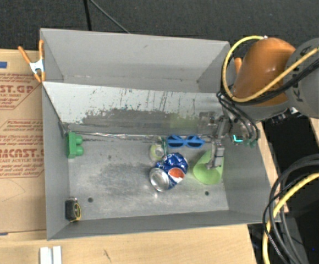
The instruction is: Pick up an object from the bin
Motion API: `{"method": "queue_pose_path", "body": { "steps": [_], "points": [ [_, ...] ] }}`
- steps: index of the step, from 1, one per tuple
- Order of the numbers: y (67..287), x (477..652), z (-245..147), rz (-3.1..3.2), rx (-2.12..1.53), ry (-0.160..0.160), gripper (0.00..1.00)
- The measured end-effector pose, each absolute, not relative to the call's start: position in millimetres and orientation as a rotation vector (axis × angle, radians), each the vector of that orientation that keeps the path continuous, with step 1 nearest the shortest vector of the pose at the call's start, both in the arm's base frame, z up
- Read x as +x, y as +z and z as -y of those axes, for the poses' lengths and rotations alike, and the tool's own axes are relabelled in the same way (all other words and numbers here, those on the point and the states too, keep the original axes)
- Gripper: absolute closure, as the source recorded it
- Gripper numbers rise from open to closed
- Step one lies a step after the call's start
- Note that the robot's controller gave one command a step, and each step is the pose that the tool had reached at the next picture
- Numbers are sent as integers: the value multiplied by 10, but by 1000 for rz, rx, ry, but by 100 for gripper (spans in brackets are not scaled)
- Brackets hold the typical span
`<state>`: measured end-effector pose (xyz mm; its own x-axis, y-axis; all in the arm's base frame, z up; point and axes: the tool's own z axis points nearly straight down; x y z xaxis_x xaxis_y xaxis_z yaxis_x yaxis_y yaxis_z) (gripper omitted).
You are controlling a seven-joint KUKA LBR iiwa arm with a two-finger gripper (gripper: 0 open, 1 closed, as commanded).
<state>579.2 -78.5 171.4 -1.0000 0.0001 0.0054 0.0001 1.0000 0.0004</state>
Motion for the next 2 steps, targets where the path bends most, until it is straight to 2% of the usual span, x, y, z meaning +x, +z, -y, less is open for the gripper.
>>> {"method": "queue_pose_path", "body": {
  "steps": [1, 2],
  "points": [
    [678, 5550, 1267, 3133, -2, -1, 0],
    [738, 5597, 1233, 3146, 5, -3, 100]
  ]
}}
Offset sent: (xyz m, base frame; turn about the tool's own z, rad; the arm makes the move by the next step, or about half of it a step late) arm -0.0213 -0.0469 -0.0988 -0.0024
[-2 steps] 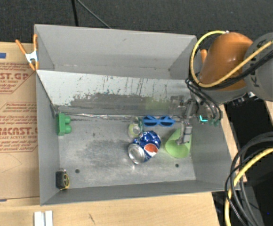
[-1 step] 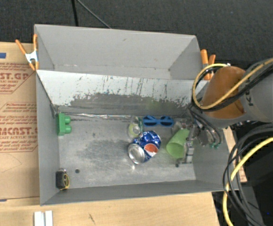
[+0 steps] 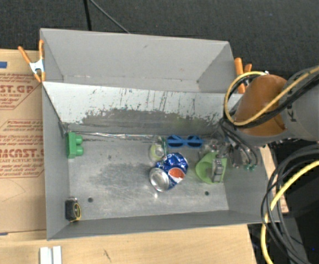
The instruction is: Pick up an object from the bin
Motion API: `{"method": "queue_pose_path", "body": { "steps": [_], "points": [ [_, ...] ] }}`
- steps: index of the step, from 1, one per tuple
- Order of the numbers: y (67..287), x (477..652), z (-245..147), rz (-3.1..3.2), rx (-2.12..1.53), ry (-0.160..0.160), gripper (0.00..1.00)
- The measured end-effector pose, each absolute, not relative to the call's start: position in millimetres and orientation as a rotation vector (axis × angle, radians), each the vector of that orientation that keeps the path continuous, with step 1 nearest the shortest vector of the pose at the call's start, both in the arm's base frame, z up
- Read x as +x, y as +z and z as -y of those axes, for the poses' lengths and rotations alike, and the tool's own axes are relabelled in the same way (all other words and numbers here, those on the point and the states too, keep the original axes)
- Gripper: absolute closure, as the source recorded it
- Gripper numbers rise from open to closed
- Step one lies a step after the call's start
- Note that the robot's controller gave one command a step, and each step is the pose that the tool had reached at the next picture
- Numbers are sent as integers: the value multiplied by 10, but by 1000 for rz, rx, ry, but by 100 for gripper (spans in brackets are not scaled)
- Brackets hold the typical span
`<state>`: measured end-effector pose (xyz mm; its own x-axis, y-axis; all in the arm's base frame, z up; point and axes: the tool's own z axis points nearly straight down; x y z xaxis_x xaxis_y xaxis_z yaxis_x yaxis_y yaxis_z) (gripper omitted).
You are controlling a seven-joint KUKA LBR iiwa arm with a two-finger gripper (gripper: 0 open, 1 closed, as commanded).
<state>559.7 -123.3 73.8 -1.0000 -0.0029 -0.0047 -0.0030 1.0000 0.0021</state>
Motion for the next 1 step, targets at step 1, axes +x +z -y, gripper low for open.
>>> {"method": "queue_pose_path", "body": {
  "steps": [1],
  "points": [
    [2055, 5063, 1295, -3134, -24, -4, 100]
  ]
}}
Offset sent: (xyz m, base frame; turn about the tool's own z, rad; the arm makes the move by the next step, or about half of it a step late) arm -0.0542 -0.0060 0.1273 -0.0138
